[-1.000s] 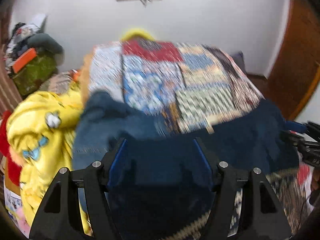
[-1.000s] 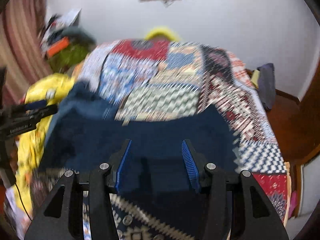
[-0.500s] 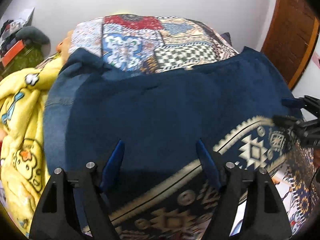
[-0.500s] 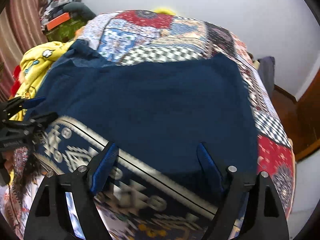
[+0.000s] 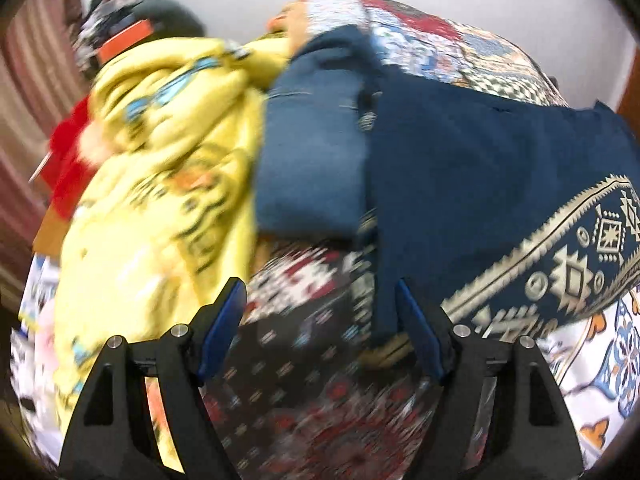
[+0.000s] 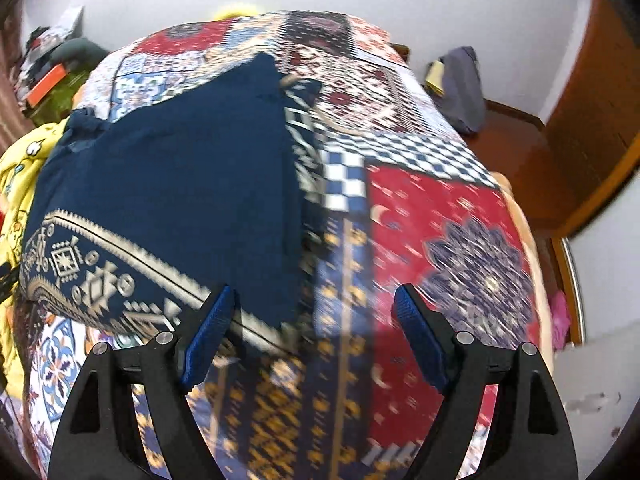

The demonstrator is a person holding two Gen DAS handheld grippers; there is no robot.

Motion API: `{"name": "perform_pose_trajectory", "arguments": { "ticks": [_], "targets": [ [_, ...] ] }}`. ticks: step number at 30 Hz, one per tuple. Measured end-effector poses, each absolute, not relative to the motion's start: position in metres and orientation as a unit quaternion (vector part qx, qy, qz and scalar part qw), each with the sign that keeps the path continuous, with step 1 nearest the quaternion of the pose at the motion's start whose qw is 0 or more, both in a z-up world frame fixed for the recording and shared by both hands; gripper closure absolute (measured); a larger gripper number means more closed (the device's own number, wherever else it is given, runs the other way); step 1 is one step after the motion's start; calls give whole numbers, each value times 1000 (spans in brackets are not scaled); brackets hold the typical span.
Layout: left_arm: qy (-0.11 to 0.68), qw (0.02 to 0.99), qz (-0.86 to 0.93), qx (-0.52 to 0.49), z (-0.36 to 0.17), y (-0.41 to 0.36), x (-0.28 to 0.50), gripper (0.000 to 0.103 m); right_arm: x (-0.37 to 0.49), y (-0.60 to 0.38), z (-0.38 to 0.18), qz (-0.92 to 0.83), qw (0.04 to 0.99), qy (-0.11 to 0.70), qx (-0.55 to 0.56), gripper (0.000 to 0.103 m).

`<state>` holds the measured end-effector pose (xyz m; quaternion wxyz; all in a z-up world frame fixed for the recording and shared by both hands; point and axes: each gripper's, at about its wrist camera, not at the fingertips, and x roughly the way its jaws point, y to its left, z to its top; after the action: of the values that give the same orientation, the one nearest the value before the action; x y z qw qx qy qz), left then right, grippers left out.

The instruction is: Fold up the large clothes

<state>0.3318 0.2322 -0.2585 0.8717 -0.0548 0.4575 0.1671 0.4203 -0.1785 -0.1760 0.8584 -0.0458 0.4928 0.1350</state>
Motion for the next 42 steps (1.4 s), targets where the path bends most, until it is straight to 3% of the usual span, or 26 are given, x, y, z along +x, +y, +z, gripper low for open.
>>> {"name": "perform_pose_trajectory", "arguments": {
  "ticks": [6,12,18,24,32,40,42],
  "targets": [
    [421,888,168,-75,-233,226,291,27,398,-187,-156,133,867,478,-40,23],
    [404,893,81,-180,-215,207,281,27,380,-168,-132,163,875,455,-37,23],
    [405,847,-42,-341,-240,195,297,27,370,-139,-125,202,877,431,-68,23],
    [387,805,-38,-449,-279,217,313,28,365,-124,-130,229,870,432,-62,23],
    [333,816,-30,-472,-295,227,347,30,376,-117,-146,225,859,458,-42,23],
    [358,797,22,-486,-295,237,386,65,379,-115,-152,223,850,476,-42,23],
    [358,808,23,-467,-282,232,385,86,379,-113,-149,223,849,477,-50,23]
  ]
}}
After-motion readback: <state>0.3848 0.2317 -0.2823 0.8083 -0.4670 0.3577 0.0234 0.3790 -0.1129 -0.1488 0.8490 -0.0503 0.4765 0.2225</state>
